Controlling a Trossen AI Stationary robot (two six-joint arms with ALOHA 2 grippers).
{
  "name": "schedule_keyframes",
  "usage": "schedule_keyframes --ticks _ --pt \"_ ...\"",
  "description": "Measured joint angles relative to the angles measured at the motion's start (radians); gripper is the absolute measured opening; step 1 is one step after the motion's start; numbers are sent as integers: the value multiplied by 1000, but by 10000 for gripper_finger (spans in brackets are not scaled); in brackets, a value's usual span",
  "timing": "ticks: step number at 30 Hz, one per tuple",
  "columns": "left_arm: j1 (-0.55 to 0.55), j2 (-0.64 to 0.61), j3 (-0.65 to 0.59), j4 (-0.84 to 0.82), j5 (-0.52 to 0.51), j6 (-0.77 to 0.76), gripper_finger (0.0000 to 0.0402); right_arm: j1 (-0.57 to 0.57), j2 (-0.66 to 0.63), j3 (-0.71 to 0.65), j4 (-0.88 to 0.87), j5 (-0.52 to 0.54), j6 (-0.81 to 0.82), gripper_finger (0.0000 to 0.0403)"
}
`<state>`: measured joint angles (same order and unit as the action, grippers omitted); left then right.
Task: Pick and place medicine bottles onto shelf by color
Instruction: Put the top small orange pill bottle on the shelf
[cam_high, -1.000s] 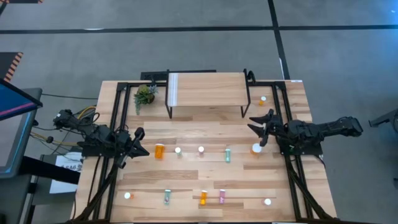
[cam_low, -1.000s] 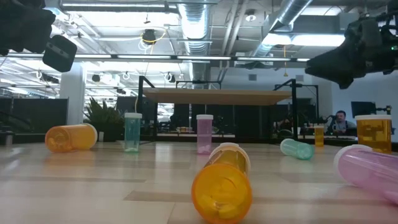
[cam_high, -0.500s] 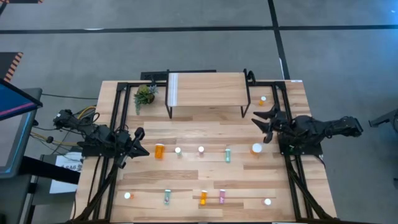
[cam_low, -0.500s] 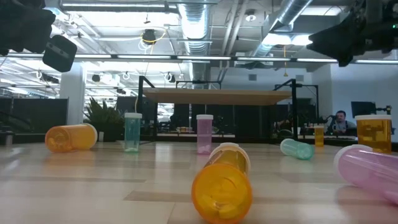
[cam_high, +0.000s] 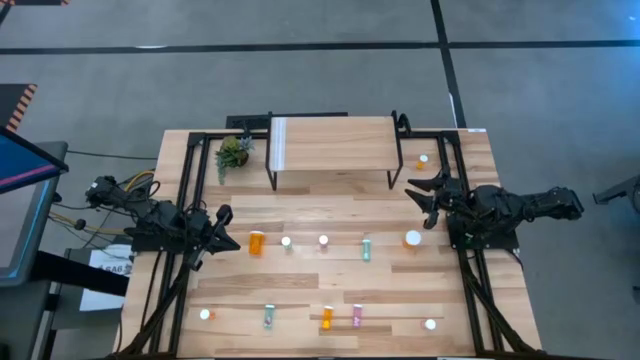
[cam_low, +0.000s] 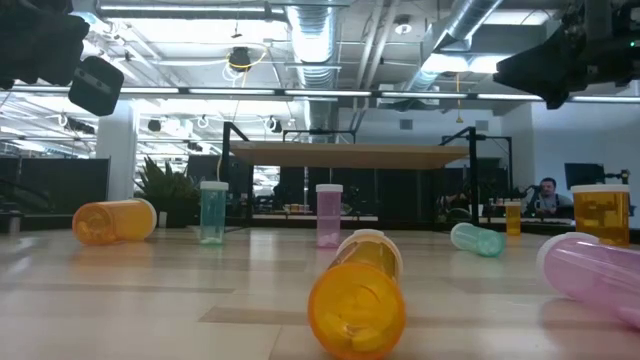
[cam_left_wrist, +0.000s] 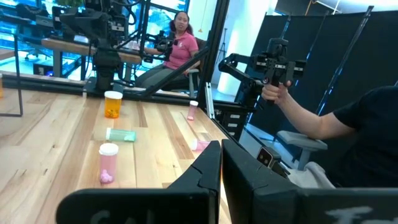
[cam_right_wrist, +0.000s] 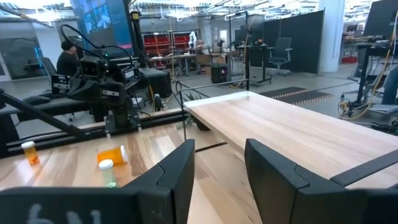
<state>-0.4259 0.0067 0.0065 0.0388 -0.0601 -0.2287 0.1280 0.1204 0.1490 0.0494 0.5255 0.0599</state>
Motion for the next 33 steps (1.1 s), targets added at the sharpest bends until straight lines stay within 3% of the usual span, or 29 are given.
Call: schedule_keyframes --ticks 33 --pt "0 0 0 0 0 0 0 0 -3 0 61 0 -16 163"
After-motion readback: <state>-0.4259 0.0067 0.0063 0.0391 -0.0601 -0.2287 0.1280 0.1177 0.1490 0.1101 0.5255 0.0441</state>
